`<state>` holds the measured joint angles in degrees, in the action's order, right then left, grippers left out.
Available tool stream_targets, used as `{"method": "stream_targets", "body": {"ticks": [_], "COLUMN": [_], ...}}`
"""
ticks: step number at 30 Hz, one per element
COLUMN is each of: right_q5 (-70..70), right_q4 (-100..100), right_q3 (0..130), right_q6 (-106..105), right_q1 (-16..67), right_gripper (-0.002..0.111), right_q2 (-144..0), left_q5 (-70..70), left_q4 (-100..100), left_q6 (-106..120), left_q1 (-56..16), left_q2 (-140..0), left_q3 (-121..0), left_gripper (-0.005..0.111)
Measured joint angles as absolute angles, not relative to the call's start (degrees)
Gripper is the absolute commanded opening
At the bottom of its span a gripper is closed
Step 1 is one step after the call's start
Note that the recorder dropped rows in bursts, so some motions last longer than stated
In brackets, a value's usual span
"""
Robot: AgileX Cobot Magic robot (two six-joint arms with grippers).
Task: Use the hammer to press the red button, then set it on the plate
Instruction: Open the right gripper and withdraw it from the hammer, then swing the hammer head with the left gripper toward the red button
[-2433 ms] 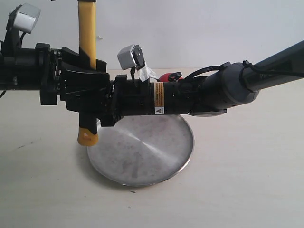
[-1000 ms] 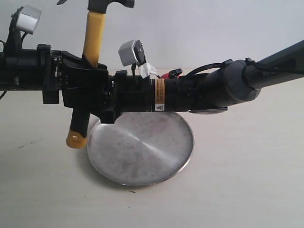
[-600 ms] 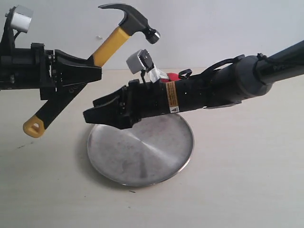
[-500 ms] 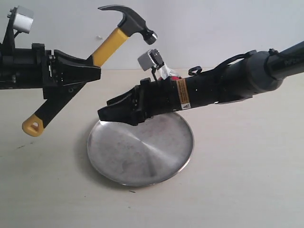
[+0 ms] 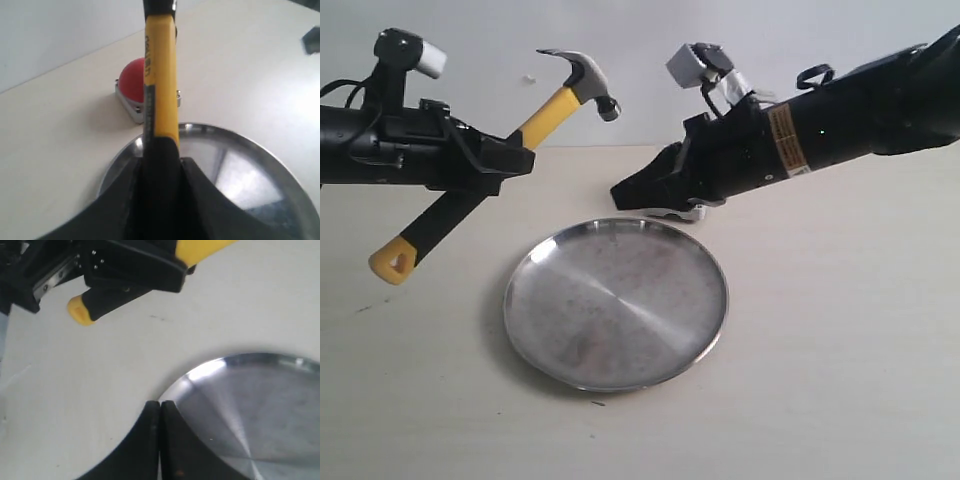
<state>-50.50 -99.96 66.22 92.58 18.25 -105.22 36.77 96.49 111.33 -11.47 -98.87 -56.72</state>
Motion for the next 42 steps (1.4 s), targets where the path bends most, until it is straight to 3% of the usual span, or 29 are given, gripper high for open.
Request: {"method": "stream_targets", "body": {"ticks": [8,15,27,42], "right_q5": [-20.4,-6.4,0.0,-2.2], "right_q4": [-100.1,-100.0,-94.2,-92.8], "right_q3": [52.6,42.3,25.7,9.9], "right_q6": [95.8,96.0,96.1,103.9], "right_q1": [18.3,18.2,18.2,18.2], "right_gripper": [0.0,0.0,0.0,0.0], "right_q2": [-88.8,-75.5,-53.5,-24.4], "left_q5": [22.1,18.4,15.3,14.5], "left_q4": [97.4,97.8,98.2,98.5], "left_q6": [106.9,106.4,104.3,101.4], "left_q1": [-19.8,-25.6,-26.5,-27.5], "left_q2": [-98.9,-98.9,-99.0,-106.0], "left_q3": [-59.1,-60.9,-61.1,-66.7], "left_gripper": [0.0,0.0,0.0,0.0]}}
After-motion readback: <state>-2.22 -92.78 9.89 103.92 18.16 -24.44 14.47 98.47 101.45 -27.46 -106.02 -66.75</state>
